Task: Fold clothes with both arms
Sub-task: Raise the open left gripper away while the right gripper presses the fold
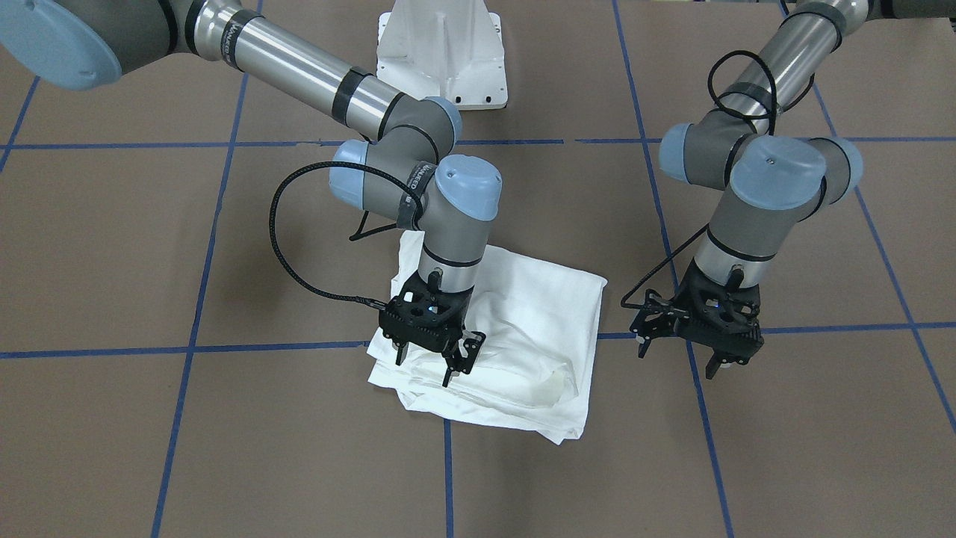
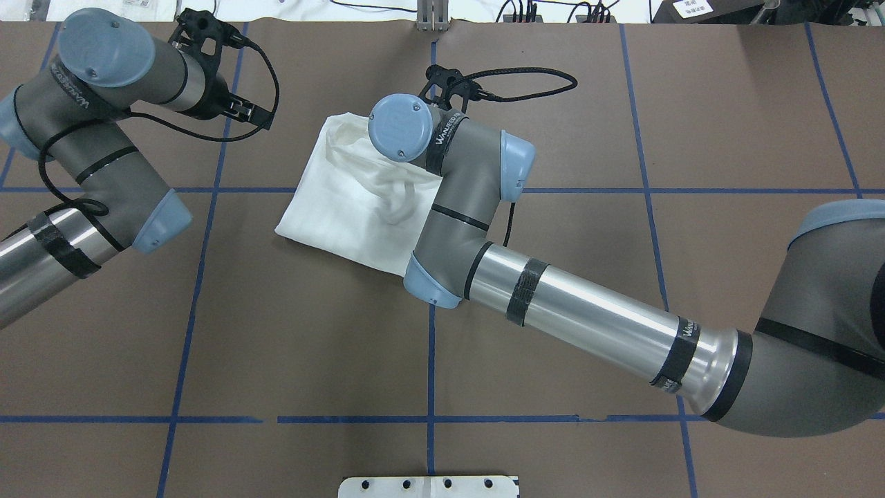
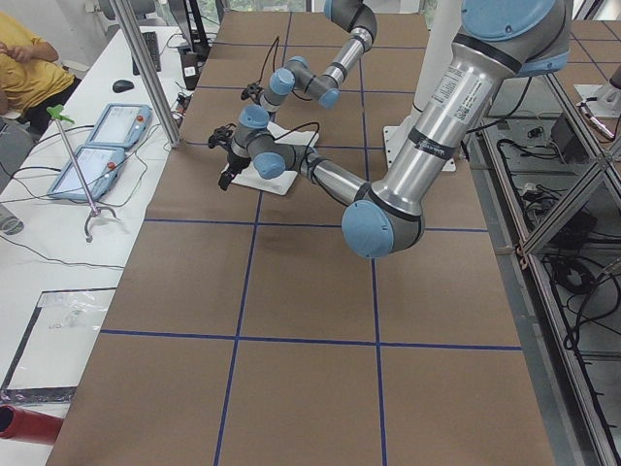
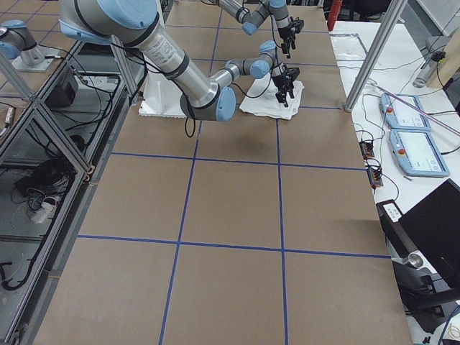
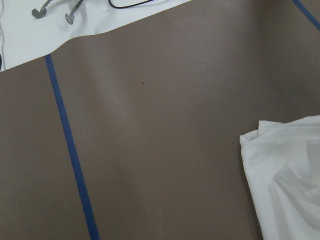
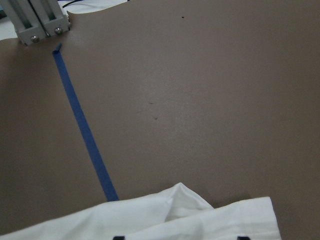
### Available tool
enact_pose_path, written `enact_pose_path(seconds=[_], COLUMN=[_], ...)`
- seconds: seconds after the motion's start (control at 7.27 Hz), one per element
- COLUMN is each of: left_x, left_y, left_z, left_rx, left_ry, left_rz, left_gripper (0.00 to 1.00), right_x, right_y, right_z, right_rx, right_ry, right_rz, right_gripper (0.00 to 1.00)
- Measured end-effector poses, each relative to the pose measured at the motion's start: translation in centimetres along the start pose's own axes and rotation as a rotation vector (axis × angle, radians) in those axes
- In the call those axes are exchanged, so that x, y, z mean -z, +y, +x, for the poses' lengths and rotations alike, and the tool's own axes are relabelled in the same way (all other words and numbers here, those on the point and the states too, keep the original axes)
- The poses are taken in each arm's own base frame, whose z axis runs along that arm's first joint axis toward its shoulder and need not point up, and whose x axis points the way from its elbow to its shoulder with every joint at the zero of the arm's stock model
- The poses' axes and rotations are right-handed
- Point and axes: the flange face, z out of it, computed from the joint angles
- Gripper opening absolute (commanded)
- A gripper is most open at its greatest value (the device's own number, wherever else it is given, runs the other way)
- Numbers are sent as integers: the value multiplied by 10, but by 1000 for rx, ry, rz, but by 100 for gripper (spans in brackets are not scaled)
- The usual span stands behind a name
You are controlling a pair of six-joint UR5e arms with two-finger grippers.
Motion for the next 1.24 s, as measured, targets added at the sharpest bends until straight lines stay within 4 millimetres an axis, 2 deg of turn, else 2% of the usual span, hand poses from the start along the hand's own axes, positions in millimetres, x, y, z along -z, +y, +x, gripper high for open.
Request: enact_pose_path(seconds=[0.14,0.28,0.55,0.69,0.96,1.1,1.24], left_x=[0,0,0,0,0,0,0], left_y=[0,0,0,0,0,0,1], left_z=[0,0,0,0,0,0,0], left_rx=[1,1,2,5,12,15,18], left_ry=[0,0,0,0,0,0,0], left_rz=[0,0,0,0,0,0,0], left_gripper=[100,100,100,100,100,100,100], right_x=[-1,-2,-7,-8,-10,-14,-19], right_y=[6,15,24,20,-8,-20,-28], right_z=[-2,-4,-3,-2,1,3,6], right_rx=[-15,-19,1,31,82,93,107], right_ry=[2,8,30,52,83,93,105], right_rz=[-4,-9,-13,-7,13,28,52], right_gripper=[31,0,0,0,0,95,100])
